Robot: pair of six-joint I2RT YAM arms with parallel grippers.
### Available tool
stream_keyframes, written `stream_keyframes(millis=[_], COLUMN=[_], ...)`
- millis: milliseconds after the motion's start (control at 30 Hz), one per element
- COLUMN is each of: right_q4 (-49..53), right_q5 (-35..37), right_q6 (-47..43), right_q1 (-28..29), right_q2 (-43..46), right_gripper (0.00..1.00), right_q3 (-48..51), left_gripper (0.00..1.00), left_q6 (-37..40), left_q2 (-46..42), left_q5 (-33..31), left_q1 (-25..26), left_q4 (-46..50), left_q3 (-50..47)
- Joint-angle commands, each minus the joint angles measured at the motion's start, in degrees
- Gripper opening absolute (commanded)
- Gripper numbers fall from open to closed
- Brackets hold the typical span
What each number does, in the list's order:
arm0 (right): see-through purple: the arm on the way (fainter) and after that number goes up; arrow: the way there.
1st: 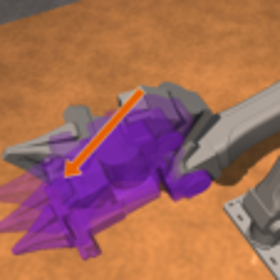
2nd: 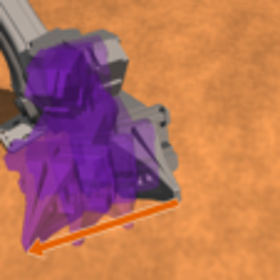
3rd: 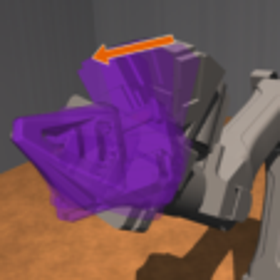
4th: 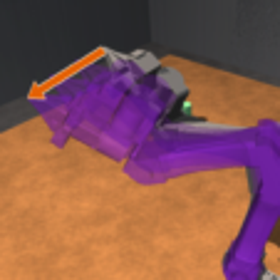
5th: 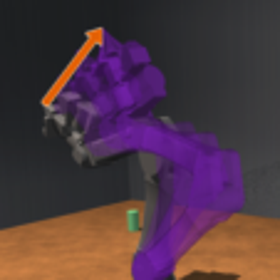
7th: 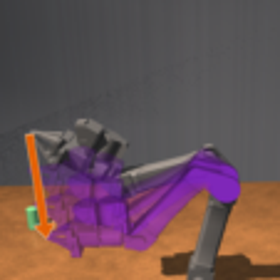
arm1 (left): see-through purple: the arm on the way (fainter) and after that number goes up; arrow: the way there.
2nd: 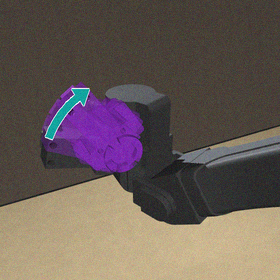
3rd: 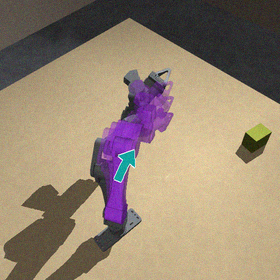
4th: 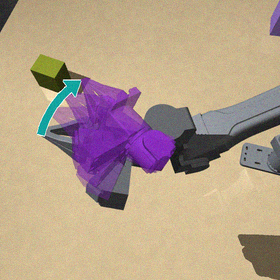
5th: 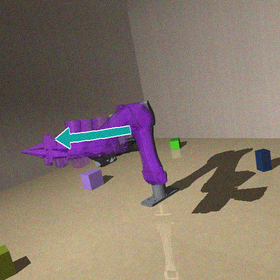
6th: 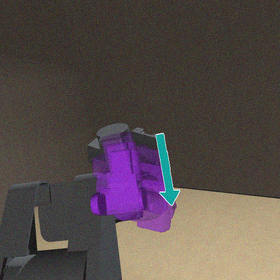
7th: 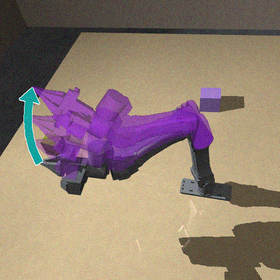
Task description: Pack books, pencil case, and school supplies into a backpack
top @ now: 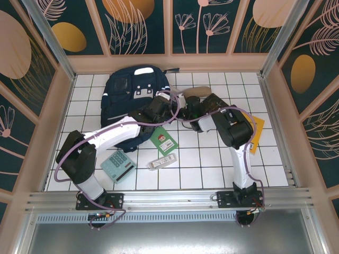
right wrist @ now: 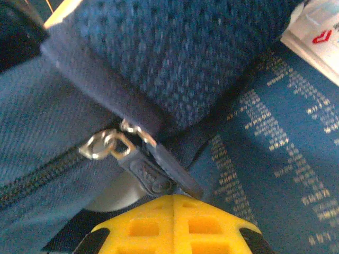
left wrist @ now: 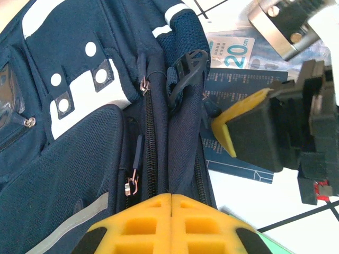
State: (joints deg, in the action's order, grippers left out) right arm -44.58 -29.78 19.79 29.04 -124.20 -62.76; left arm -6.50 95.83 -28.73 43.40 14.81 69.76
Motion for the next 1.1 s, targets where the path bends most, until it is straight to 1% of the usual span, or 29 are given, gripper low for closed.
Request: stream_keyframes(millis=[0,267,433,567,700,733,833,900,967,1067], right_q4=[-1.8,1.9,2.4,3.6,4.2,4.1,4.2,4.2,3.9,2.9], right_q5=[0.1,1.1,2.0,3.1,2.3,2.1,0.9,-0.6,-1.9,-4.1], right_q6=[-1.6,-5.1,-6.1,-5.8,-4.2,-3.8,-2.6,-1.5,-0.3,1.3], right_q1=[0.6,2.0,3.8,3.5,2.9,2.7,2.7,2.6,0.7,-0.1], right_q2=[5.0,9.4,12.4,11.3,8.8,8.3,7.2,6.2,5.1,3.9], right_gripper=[0.0,0.0,0.0,0.01,0.22,0.25,0.28,0.28,0.27,0.26], right_q3=[1.5,4.0,6.4,5.5,2.8,2.2,0.5,-1.0,-1.9,-2.9], left_gripper=[0.0,0.0,0.0,0.0,0.0,0.0,0.0,0.0,0.0,0.0], left_q6=[-1.9,-5.6,-6.6,-6.6,-6.6,-6.6,-6.5,-6.5,-6.5,-6.6], left_q2=[-0.6,0.8,2.0,0.5,-1.4,-2.1,-3.4,-4.4,-5.2,-6.2], left_q5=[-0.5,4.6,4.9,6.1,6.9,7.3,8.1,8.6,9.0,10.0], left_q1=[-1.0,-4.5,-5.0,-5.1,-5.1,-5.0,-5.0,-5.1,-5.0,-5.0], left_q4=[-3.4,-6.3,-6.2,-6.0,-4.3,-3.8,-2.2,-1.6,-1.3,-0.9], left_q3=[2.0,1.9,2.6,2.2,2.5,2.6,3.3,3.4,3.4,3.1])
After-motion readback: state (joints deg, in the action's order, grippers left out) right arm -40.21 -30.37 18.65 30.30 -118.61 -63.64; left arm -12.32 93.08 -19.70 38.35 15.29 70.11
